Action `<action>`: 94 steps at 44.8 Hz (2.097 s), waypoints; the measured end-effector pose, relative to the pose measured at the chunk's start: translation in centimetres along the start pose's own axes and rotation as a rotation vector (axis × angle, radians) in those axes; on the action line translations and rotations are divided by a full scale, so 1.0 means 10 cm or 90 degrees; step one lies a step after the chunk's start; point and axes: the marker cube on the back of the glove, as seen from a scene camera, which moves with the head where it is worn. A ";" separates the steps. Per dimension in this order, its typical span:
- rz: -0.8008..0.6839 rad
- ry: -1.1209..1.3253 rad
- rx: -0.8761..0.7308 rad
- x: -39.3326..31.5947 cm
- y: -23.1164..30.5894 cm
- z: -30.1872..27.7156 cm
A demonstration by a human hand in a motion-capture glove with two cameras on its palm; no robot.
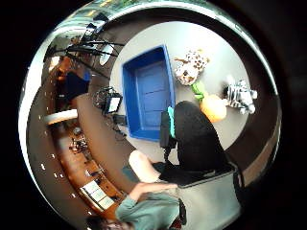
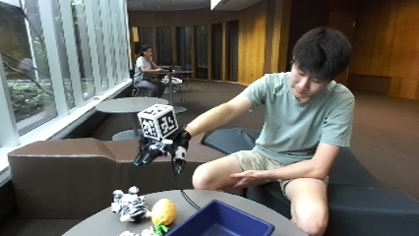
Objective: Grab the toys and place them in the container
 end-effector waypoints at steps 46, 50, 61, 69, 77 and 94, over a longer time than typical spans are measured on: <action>0.066 -0.096 0.007 0.44 -0.47 2.42; 0.061 -0.080 -0.003 0.41 -0.53 2.37; 0.020 -0.049 -0.011 0.33 -0.46 1.43; -0.001 -0.037 0.094 0.17 -0.28 0.28; -0.030 -0.034 0.182 -0.29 -0.15 -0.71; -0.136 -0.039 0.240 -1.88 -0.38 -1.09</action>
